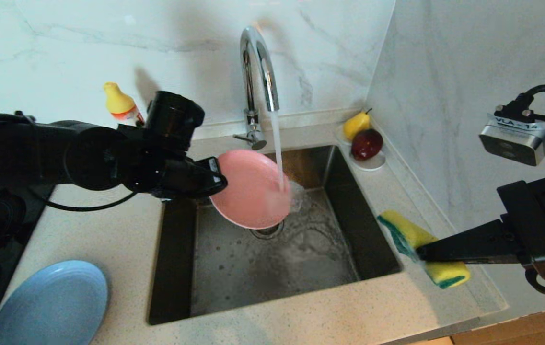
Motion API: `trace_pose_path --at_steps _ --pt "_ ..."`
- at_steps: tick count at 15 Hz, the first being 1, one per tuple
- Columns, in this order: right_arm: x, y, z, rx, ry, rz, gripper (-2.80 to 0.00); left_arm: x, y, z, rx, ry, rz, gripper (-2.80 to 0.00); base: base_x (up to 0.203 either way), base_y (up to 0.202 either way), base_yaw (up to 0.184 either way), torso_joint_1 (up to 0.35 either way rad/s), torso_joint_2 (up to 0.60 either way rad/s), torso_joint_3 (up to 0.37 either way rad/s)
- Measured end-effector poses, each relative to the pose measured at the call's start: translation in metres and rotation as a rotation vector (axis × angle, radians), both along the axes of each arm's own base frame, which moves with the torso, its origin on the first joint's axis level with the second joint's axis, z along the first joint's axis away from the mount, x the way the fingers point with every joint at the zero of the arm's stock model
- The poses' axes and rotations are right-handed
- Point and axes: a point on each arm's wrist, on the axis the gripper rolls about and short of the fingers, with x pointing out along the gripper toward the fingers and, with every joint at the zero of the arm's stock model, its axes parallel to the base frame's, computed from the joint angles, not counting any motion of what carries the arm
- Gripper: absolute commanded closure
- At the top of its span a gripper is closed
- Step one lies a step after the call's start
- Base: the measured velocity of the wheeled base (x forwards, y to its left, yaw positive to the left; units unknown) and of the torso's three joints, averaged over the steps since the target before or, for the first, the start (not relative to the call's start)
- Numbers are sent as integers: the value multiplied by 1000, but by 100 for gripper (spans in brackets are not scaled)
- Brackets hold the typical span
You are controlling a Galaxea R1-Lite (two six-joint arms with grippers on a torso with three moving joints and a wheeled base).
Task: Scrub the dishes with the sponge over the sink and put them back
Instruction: Wash the plate
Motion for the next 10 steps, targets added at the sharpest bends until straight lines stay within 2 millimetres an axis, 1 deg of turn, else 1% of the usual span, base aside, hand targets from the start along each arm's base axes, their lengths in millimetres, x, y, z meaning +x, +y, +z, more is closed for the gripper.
trace_pose_path --at_steps 3,5,7,10 --pt "1 1 -2 -6 8 1 0 -13 36 23 66 -67 44 0 0 0 0 0 0 0" --pt "2 1 -3 -8 10 0 0 -24 55 41 122 -128 57 0 0 0 0 0 0 0" --pt "2 2 -4 -12 15 0 0 -36 67 60 171 -231 52 0 0 0 0 0 0 0" --pt "3 2 -5 -15 18 0 0 -51 75 72 248 -397 29 0 0 0 0 0 0 0"
